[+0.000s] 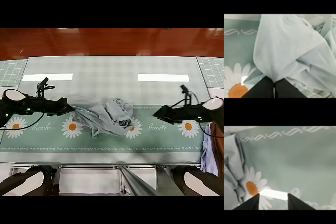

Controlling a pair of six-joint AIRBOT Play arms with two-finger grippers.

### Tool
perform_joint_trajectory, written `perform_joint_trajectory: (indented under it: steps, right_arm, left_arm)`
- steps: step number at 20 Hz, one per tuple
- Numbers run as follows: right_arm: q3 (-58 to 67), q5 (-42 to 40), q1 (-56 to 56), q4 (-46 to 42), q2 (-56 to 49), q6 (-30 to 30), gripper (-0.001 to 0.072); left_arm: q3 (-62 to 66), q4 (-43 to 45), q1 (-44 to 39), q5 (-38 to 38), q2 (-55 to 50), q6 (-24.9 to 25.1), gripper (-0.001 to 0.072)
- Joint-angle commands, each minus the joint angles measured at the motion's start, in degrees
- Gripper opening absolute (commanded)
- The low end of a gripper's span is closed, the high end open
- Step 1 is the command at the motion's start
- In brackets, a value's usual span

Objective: Fold the shirts.

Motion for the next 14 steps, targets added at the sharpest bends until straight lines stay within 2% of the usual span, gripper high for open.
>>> perform_joint_trajectory:
  steps: [1, 4, 7, 14]
  right_arm:
    - [1.40, -2.27, 9.38, 8.44, -8.46, -3.58, 0.0405]
    - [2.91, -4.04, 13.97, 13.77, -12.28, -6.01, 0.0405]
    - [5.57, -6.08, 14.93, 16.28, -15.34, -6.03, 0.0405]
    - [12.79, -5.18, 14.93, 18.05, -23.39, -5.51, 0.0405]
  left_arm:
    - [0.26, 0.83, 1.51, -1.01, 0.26, 0.20, 0.0020]
    - [0.26, 0.85, 1.51, -1.01, 0.26, 0.20, 0.0020]
    - [0.26, 0.85, 1.51, -1.01, 0.26, 0.17, 0.0020]
    - [0.26, 0.83, 1.51, -1.01, 0.24, 0.15, 0.0020]
